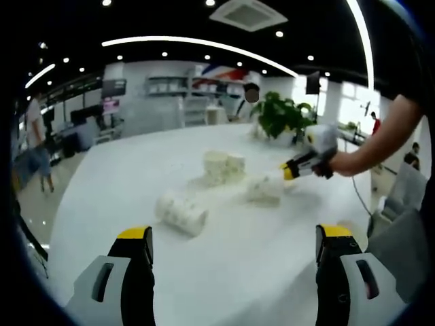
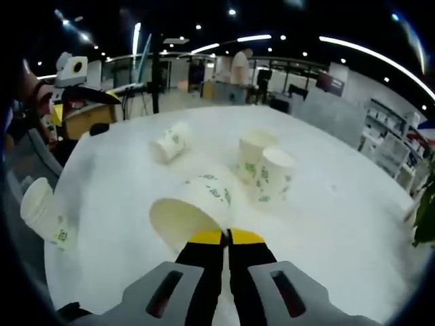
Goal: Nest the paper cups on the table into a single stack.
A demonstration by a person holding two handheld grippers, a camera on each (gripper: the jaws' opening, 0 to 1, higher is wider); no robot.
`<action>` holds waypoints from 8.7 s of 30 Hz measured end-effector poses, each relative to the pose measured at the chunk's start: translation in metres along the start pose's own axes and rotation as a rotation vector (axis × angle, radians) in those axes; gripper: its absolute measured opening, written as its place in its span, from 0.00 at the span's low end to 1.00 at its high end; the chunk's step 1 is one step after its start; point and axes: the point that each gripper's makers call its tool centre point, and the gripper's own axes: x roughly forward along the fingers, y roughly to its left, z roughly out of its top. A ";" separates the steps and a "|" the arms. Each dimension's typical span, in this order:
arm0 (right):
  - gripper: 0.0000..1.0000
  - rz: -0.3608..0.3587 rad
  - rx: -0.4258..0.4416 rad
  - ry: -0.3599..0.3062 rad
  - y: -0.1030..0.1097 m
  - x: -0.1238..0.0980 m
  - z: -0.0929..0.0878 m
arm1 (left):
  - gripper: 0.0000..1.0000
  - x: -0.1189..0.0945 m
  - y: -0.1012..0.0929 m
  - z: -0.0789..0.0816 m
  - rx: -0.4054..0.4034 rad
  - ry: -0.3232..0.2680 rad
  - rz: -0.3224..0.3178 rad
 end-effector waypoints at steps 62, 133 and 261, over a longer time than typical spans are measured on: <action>0.00 0.000 0.025 -0.067 0.009 -0.072 0.038 | 0.99 0.013 0.043 -0.040 -0.095 0.051 0.027; 0.00 0.484 -0.280 0.574 0.187 -0.145 0.086 | 0.98 -0.010 0.039 -0.031 -0.105 -0.003 0.030; 0.36 -0.040 0.155 0.046 0.082 -0.174 0.012 | 0.98 -0.030 0.045 -0.031 -0.128 -0.005 0.044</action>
